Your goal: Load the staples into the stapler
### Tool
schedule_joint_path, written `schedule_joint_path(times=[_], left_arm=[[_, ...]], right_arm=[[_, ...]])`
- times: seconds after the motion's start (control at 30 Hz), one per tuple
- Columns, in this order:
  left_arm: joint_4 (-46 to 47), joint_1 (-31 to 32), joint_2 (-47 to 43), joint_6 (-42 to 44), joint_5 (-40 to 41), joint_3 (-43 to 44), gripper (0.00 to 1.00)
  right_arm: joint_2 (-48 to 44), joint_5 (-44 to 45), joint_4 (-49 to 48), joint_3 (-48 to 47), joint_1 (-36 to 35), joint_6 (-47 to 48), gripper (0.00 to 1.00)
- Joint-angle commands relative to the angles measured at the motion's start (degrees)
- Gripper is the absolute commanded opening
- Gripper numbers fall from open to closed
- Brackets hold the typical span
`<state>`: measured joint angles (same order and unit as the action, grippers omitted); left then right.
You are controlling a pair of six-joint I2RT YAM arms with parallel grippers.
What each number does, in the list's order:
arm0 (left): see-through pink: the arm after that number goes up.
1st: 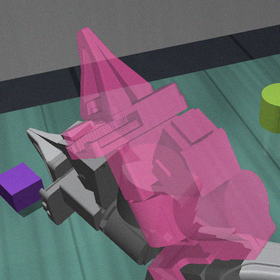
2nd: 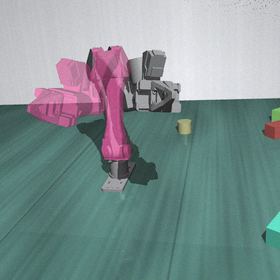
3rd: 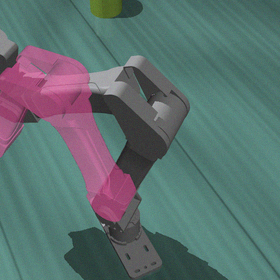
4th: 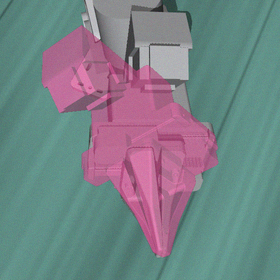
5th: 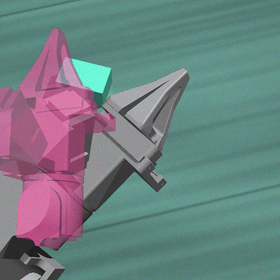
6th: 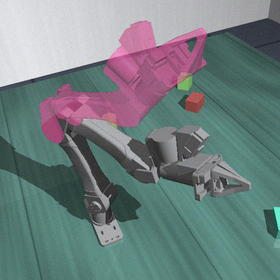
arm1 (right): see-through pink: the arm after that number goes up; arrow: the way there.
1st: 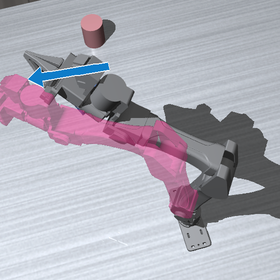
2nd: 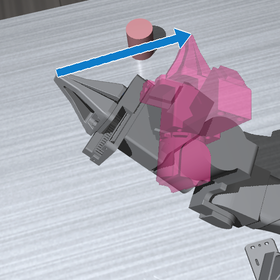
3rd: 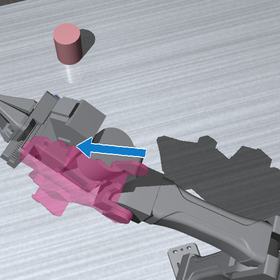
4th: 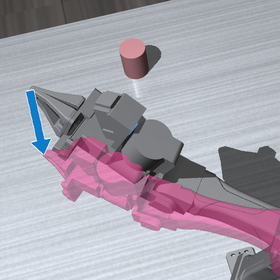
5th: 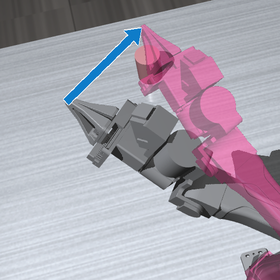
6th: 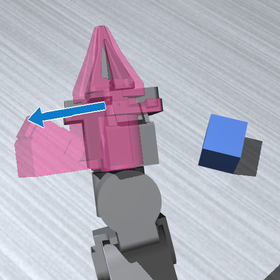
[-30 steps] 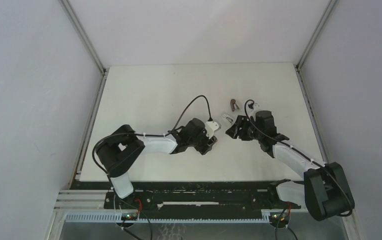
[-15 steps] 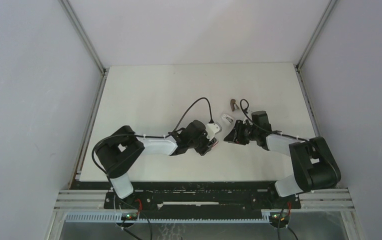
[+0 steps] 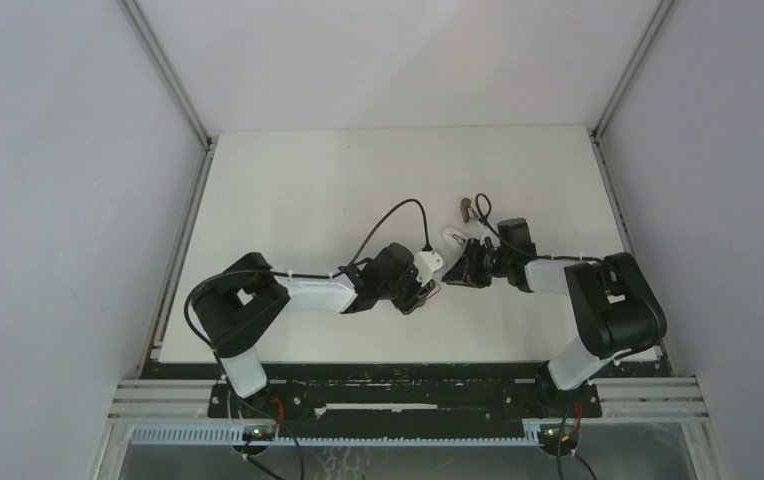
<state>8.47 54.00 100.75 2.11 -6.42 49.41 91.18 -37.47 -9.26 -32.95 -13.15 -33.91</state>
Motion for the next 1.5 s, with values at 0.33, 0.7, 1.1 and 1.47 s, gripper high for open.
schedule_joint_path(times=[0.33, 0.7, 1.1, 1.47], left_arm=[[0.9, 0.6, -2.1, 1.5, -0.6, -1.3, 0.47], [0.7, 0.8, -2.5, 1.8, -0.2, -1.3, 0.46], [0.4, 0.8, -2.5, 2.2, 0.3, -1.2, 0.45], [-0.2, 0.8, -3.1, 2.5, 1.2, -1.3, 0.45]], right_arm=[[3.5, -3.2, -2.1, -3.7, -0.7, -1.2, 0.19], [5.4, -4.1, -0.6, -4.8, -1.6, -0.7, 0.17], [7.7, -7.3, 0.6, -6.1, -2.7, -0.1, 0.16], [6.5, -5.8, 2.0, -6.1, -1.8, 1.6, 0.00]])
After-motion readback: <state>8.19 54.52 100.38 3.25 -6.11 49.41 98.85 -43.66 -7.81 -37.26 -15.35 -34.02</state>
